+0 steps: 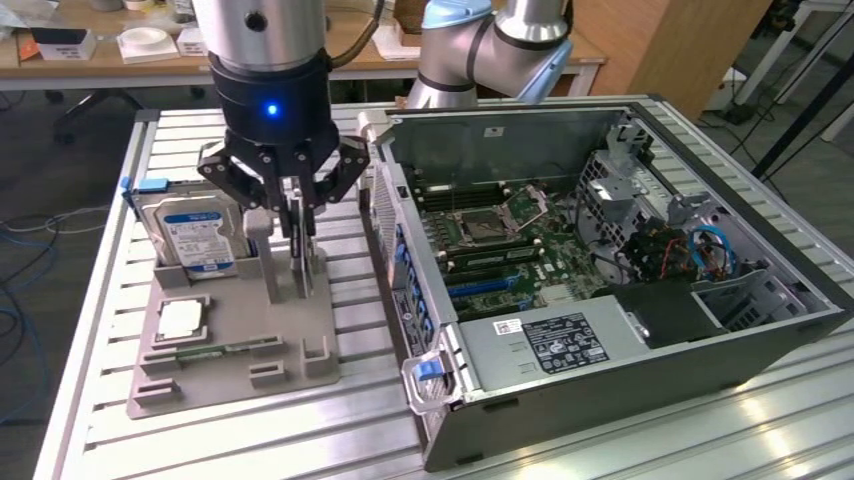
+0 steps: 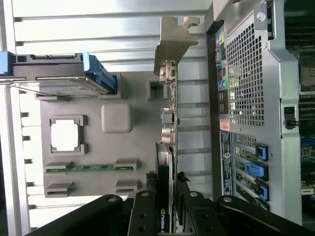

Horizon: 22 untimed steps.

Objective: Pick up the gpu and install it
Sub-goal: 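Pick up the gpu and move the gpu toward the slot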

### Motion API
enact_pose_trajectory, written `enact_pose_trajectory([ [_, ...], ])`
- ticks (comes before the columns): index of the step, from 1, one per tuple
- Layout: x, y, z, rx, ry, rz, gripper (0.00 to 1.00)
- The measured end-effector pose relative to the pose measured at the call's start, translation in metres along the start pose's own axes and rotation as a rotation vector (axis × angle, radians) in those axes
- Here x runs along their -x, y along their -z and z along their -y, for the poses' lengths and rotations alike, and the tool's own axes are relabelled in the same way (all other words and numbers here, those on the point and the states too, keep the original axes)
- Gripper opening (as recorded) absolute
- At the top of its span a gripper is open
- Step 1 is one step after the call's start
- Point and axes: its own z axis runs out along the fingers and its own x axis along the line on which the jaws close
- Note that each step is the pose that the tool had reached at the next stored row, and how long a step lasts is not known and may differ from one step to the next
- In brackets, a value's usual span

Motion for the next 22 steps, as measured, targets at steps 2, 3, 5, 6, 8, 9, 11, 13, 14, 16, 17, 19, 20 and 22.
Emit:
enact_pose_trajectory([
  [2,0.000,0.0007,0.0000,0.0001,0.000,0.0002,0.26],
  [3,0.000,0.0007,0.0000,0.0002,0.000,0.0001,0.26],
  [5,0.000,0.0007,0.0000,0.0001,0.000,-0.0001,0.26],
  [6,0.001,0.0010,0.0000,-0.0005,0.000,-0.0044,0.26],
  [8,0.002,0.0010,-0.0001,-0.0013,-0.001,-0.0165,0.26],
  [9,0.002,0.0010,-0.0001,-0.0014,-0.001,-0.0165,0.26],
  [11,0.002,0.0010,-0.0001,-0.0014,-0.001,-0.0165,0.26],
  [13,0.002,0.0024,-0.0003,-0.0015,-0.001,-0.0175,0.26],
  [14,0.002,0.0038,-0.0004,-0.0015,-0.001,-0.0177,0.26],
  [16,0.002,0.0079,-0.0005,-0.0015,-0.001,-0.0181,0.26],
  [17,0.002,0.0107,-0.0006,-0.0015,-0.001,-0.0182,0.26],
  [19,0.002,0.0166,-0.0009,-0.0015,-0.001,-0.0182,0.26],
  [20,0.002,0.0203,-0.0010,-0.0014,-0.001,-0.0182,0.26],
  [22,0.002,0.0277,-0.0014,-0.0015,-0.001,-0.0182,0.26],
])
